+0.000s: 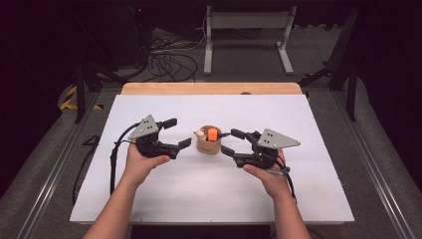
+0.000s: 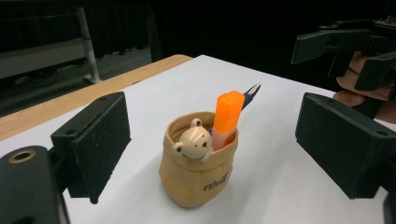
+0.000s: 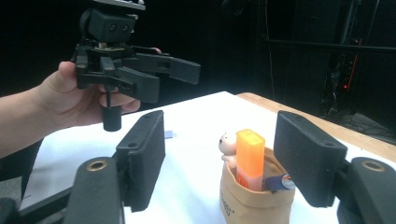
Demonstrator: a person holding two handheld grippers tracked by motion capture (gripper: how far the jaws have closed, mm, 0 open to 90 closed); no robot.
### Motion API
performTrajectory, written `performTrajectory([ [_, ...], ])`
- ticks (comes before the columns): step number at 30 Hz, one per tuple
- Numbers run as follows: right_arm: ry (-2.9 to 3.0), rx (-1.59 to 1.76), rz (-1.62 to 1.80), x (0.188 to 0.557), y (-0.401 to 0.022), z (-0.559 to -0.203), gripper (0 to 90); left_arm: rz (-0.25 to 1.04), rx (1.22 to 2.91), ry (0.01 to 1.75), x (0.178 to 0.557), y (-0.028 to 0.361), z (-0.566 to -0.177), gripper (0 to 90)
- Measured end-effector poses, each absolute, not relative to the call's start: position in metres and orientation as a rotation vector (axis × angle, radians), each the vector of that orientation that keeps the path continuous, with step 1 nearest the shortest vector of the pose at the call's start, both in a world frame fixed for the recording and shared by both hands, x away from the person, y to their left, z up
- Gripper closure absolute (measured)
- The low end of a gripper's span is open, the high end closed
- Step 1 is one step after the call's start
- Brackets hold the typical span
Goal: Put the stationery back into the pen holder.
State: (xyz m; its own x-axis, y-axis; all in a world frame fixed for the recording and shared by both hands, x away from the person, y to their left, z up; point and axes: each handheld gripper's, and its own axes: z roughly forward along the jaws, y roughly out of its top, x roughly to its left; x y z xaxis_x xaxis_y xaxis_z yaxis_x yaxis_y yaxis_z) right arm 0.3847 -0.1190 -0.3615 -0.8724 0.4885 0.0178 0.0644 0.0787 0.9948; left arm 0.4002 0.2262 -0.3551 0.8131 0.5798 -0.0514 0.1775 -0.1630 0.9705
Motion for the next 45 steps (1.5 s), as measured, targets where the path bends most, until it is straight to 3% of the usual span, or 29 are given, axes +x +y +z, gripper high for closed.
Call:
performTrajectory([
  [30, 2.028, 0.572, 1.897, 0.386, -0.116, -0.362, 11.5, 0.468, 1.709, 0.754, 0.363, 0.305, -0.365, 6.8],
  [45, 2.030, 0.560, 1.885, 0.385, -0.114, -0.362, 9.7, 0.546, 1.773, 0.930, 0.353, 0.323, -0.379, 17.9],
])
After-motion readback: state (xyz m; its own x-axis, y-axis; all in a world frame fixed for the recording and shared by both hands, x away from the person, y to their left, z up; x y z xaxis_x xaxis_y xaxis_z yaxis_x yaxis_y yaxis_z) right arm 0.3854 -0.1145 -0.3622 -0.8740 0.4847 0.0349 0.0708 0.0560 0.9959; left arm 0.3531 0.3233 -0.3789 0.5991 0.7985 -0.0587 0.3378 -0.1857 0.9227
